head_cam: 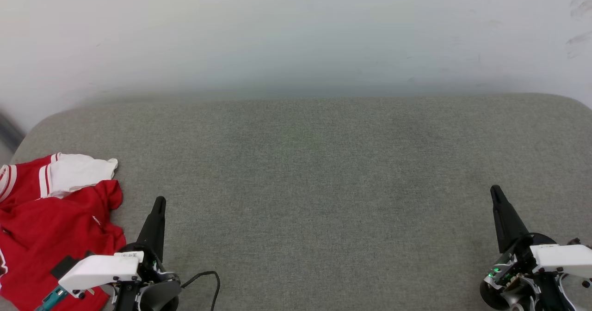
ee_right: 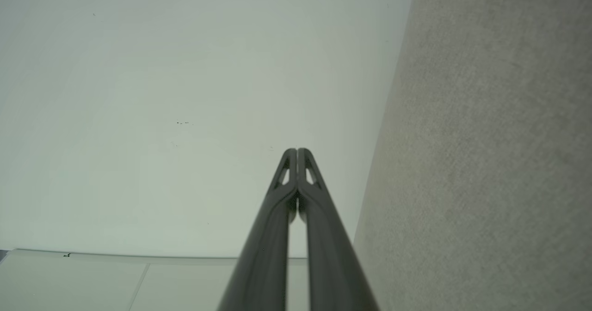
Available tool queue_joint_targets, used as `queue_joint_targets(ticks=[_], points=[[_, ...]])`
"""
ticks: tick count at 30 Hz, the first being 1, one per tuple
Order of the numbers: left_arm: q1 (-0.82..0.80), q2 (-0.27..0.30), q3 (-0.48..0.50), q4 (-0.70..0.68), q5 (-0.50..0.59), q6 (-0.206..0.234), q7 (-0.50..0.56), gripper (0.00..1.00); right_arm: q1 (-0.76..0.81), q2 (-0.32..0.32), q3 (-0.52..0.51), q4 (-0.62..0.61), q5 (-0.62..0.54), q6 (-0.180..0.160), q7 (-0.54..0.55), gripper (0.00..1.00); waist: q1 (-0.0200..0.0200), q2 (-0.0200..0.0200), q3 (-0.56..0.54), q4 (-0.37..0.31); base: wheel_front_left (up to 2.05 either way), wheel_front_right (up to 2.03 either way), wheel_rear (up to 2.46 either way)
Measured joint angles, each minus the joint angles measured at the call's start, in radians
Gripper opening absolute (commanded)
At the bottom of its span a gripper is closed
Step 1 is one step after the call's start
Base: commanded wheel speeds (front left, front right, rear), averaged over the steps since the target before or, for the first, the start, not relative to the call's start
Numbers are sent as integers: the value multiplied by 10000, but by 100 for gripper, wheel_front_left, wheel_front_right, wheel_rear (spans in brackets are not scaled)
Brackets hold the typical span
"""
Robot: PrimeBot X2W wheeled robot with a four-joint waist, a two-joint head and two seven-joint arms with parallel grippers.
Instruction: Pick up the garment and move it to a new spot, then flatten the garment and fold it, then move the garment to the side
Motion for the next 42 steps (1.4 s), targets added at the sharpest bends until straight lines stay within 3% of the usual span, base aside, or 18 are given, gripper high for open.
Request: queue_joint_targets(ticks=[5, 6, 22, 30, 42], points=[[0, 0, 0, 0, 0, 0, 0, 0, 0, 0, 0, 0, 0, 0, 0, 0, 0, 0, 0, 0, 0, 0, 0], [9, -2, -2, 15, 0, 4, -2, 100, 11, 2, 0, 13, 2, 0, 0, 100, 0, 0, 0, 0, 0, 0, 0], [333, -36, -825, 6, 451, 12, -583, 100, 512, -25, 307, -180, -564, -13, -589, 100, 0, 0, 0, -6, 0, 0, 0], [317, -25, -1158, -144, 1893, 12, -951, 100, 639, -113, 420, -481, -2006, -13, -951, 100, 0, 0, -18, 1, 0, 0, 0], [220, -25, -1377, -477, 4679, 100, -1430, 100, 678, -115, 625, -849, -5081, -13, -1384, 100, 0, 0, -57, 66, 0, 0, 0]])
